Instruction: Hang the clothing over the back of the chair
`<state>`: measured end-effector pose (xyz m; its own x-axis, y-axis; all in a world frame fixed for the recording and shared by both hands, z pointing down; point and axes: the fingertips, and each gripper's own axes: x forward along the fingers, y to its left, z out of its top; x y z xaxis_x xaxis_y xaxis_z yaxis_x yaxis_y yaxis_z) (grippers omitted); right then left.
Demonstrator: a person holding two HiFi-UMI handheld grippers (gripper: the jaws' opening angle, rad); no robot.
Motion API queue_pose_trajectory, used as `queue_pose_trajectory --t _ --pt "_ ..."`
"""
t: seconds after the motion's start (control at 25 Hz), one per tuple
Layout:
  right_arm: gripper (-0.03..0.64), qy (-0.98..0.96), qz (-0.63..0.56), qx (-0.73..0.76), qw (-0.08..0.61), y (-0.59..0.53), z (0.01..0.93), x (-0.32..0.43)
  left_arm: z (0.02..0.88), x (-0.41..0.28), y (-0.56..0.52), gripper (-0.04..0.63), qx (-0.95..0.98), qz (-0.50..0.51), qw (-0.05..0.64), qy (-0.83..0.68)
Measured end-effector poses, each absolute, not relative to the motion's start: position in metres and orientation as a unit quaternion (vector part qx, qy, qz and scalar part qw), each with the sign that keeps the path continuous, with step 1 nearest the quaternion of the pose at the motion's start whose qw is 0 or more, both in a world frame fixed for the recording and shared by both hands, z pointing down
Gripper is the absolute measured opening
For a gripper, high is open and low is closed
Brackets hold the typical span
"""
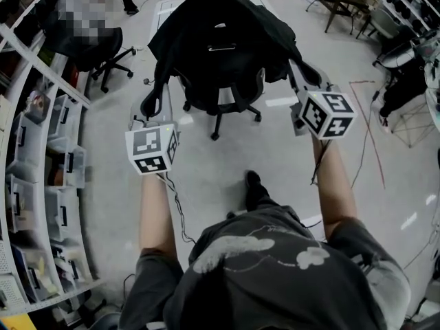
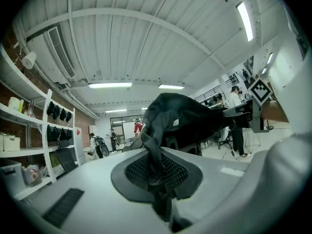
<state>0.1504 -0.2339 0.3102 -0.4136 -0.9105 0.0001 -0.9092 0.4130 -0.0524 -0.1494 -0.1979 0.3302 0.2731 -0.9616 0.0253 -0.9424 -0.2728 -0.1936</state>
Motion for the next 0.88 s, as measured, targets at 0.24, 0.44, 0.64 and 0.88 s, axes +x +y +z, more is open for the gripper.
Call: queue_pose_trajectory --t 0.24,0.44,0.64,0.88 --pt "-0.001 0.838 -0.052 -0.543 -0.014 -0.229 0.350 0.144 0.379 -0.136 -0.193 0.065 -0.805 -0.091 0.033 0.585" --pt "0.073 0.836 -0.071 -0.544 -0.019 -0.218 0.366 0.139 0.400 -0.133 -0.179 0.156 -0.809 -0.092 0.013 0.580" --pt "0.072 0.831 -0.074 -0.551 -0.023 -0.194 0.378 0.140 0.411 -0.125 -0.164 0.175 -0.819 -0.085 0.005 0.567" --pt "0.006 0.828 -0.093 -0.552 -0.037 -0.172 0.403 0.143 0.421 -0.099 -0.143 0.175 -0.832 -0.074 -0.019 0.550"
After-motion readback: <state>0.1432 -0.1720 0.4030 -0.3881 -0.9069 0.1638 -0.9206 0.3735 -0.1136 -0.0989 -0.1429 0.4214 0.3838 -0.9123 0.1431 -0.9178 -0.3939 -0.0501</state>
